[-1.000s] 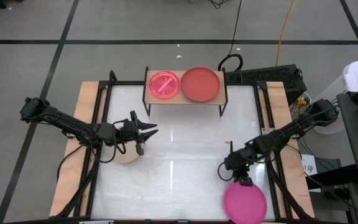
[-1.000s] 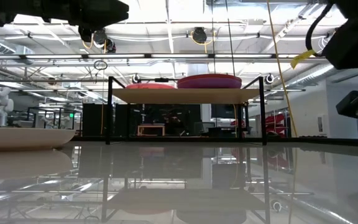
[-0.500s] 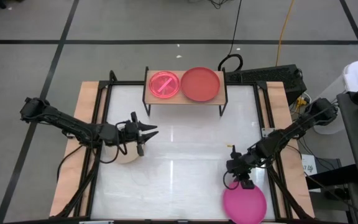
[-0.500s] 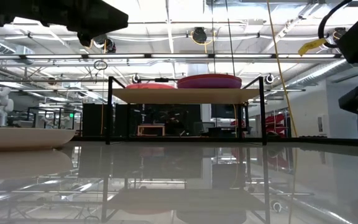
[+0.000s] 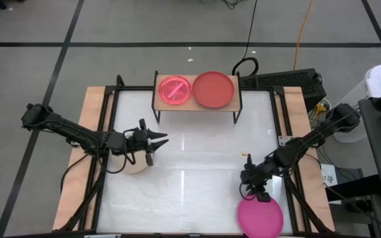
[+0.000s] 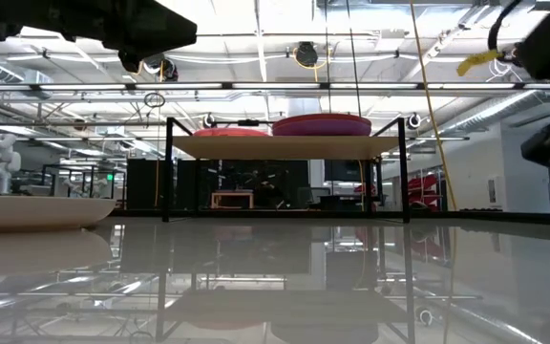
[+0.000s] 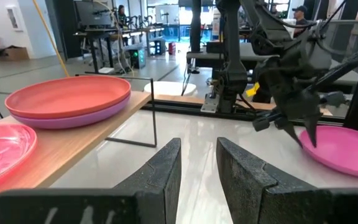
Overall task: Place and stack plates onto a shelf
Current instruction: Stack the big pink plate on top of the big orange plate on the shelf
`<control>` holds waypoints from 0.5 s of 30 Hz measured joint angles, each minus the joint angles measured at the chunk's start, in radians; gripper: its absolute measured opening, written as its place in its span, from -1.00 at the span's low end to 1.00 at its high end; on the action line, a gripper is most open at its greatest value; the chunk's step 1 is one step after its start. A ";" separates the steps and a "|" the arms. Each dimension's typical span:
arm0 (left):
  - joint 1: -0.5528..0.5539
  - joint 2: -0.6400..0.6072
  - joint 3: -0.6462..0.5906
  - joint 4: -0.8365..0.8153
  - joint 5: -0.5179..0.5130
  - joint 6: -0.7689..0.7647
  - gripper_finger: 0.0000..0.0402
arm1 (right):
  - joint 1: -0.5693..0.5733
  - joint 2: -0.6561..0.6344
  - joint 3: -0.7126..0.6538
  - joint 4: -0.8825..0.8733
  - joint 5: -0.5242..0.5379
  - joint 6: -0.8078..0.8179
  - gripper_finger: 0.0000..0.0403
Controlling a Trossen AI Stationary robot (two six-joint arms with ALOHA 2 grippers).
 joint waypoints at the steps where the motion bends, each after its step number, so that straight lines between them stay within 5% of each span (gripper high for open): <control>1: 0.000 0.000 0.000 0.000 0.000 0.000 -0.47 | 0.000 -0.010 0.000 0.017 0.000 0.000 -0.53; 15: 0.000 0.000 0.000 -0.007 0.000 -0.012 -0.47 | 0.043 0.050 0.000 0.003 -0.021 0.037 -0.35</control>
